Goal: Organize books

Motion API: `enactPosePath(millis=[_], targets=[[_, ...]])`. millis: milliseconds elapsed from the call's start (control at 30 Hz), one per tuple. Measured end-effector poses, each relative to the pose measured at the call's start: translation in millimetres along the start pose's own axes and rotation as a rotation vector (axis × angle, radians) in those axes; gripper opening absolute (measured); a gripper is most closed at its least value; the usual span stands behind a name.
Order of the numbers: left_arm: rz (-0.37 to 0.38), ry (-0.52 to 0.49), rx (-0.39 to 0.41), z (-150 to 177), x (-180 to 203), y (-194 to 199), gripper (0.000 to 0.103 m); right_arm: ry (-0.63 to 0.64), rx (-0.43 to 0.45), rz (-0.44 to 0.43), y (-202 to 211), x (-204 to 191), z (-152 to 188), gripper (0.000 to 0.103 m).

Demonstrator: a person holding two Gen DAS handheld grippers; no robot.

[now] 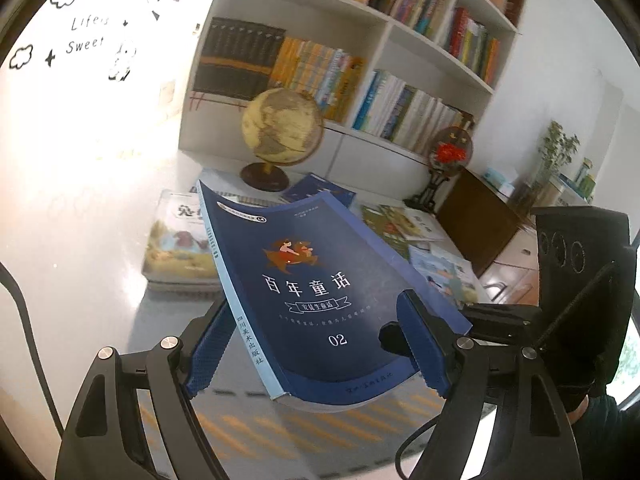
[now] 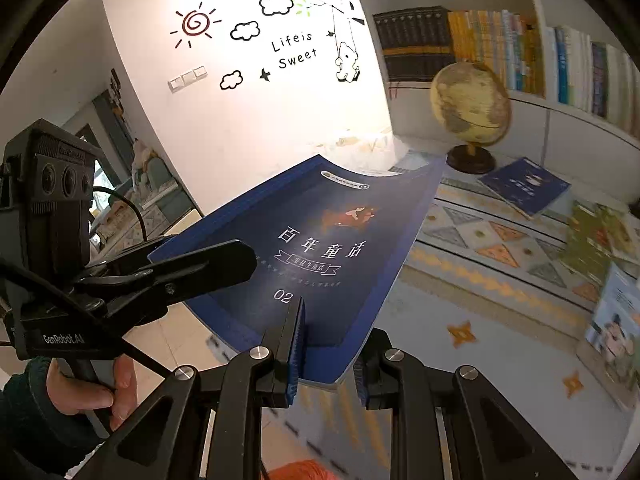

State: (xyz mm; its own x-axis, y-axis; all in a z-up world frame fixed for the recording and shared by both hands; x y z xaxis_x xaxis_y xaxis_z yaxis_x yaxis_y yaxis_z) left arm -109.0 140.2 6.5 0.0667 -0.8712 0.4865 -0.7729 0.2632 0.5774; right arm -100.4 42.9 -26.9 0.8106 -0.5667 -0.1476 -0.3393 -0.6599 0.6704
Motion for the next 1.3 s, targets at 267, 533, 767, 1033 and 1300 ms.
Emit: enactPosePath(millis=[267,533,767,1033,1300], targets=[[0.032,0.096,-0.075,-55.3,-86.3,-66.4,0.078,-0.033,-0.043,0.009,-98.7,31.1,-54.7,0.02],[0.036,0.153,-0.21,-64.0,-154.0,-147.3,0.08,-0.156,-0.116,0.008,-187.9,71.4,-64.8,0.021],[0.075,0.238,-0.253,-70.0,-180.9,-178.6,0.08,-0.272,-0.117,0.01,-222.3,104.2,-72.7,0.021],[0.074,0.264,-0.265,-80.7,-194.3,-192.2,0.08,-0.282,-0.142,0.044,-238.1,107.7,-79.1,0.022],[0.028,0.271,-0.27,-79.0,-194.9,-186.4,0.08,-0.296,-0.167,0.041,-239.2,106.4,-79.3,0.025]])
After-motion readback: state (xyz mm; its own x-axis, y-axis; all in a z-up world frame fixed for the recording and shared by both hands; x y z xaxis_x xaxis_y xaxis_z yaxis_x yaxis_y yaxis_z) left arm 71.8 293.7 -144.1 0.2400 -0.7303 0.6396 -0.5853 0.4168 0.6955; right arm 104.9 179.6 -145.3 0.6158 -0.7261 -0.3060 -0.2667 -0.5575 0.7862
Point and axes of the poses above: each gripper's, at about its wrist camera, not at the fingertips, and y roughly against the way its jaws point, x to its right, z to its underside, the point moved 8 cm from there along -y, roughly the way its jaws point, and after that the axes turned 11 degrees about y, right-handed, at the moved point
